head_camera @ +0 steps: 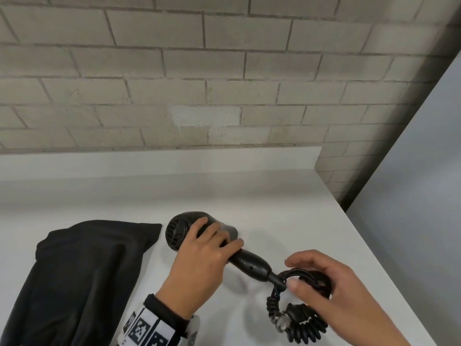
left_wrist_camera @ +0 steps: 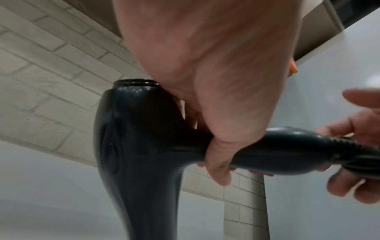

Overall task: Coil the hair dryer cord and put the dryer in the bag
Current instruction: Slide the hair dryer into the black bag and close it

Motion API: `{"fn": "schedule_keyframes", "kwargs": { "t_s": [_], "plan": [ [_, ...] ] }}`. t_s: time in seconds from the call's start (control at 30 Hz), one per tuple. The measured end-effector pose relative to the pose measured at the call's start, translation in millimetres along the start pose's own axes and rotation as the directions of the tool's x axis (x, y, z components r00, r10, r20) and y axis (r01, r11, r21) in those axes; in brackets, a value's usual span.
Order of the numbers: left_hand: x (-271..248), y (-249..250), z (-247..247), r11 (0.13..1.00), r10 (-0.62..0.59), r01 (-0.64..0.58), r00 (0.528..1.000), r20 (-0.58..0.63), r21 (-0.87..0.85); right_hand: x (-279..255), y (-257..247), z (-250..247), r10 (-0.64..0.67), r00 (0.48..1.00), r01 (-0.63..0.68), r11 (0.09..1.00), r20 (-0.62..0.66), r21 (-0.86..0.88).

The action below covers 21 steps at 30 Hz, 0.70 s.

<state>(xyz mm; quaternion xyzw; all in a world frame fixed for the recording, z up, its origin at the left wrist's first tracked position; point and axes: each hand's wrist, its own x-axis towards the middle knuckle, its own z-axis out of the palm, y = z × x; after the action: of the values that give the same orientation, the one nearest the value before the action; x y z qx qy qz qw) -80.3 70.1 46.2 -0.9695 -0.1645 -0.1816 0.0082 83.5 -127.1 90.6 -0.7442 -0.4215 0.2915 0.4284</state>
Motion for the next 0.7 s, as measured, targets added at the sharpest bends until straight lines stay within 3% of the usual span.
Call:
{"fn": "schedule_keyframes", "kwargs": {
  "t_s": [0.07, 0.13, 0.2, 0.27, 0.4, 0.5, 0.63, 0.7],
  "plan": [
    [4, 2, -1, 0.996, 0.039, -0.039, 0.999, 0.007, 0.078, 0, -6, 9, 0.036, 0.999, -0.046, 0.952, -0.037, -0.304],
    [8, 6, -3, 0.987, 0.066, -0.069, 0.997, 0.027, 0.144, 2, -11, 23, 0.043, 0.999, -0.027, 0.857, 0.019, -0.515],
    [12, 9, -5, 0.979, 0.085, -0.096, 0.994, 0.063, 0.181, 5, -13, 42, 0.011, 0.995, 0.055, 0.753, 0.096, -0.656],
    [16, 12, -9, 0.97, 0.106, -0.128, 0.988, 0.116, 0.206, 9, -13, 59, -0.029, 0.996, 0.083, 0.706, 0.089, -0.704],
    [22, 16, -14, 0.955, 0.147, -0.186, 0.974, 0.175, 0.232, 19, 4, 84, -0.068, 0.998, 0.039, 0.668, -0.009, -0.743],
    [20, 15, -13, 0.954, 0.178, -0.206, 0.974, 0.14, 0.217, 17, 16, 85, -0.1, 0.994, 0.04, 0.732, -0.049, -0.68],
    [7, 13, -16, 0.98, 0.194, -0.19, 0.978, -0.081, 0.052, 12, 31, 80, -0.053, 0.991, -0.007, 0.891, -0.119, -0.454],
    [-9, 8, -20, 0.983, 0.102, -0.132, 0.97, -0.22, -0.127, 8, 30, 74, -0.016, 0.983, -0.035, 0.963, -0.183, -0.269]
  ]
}}
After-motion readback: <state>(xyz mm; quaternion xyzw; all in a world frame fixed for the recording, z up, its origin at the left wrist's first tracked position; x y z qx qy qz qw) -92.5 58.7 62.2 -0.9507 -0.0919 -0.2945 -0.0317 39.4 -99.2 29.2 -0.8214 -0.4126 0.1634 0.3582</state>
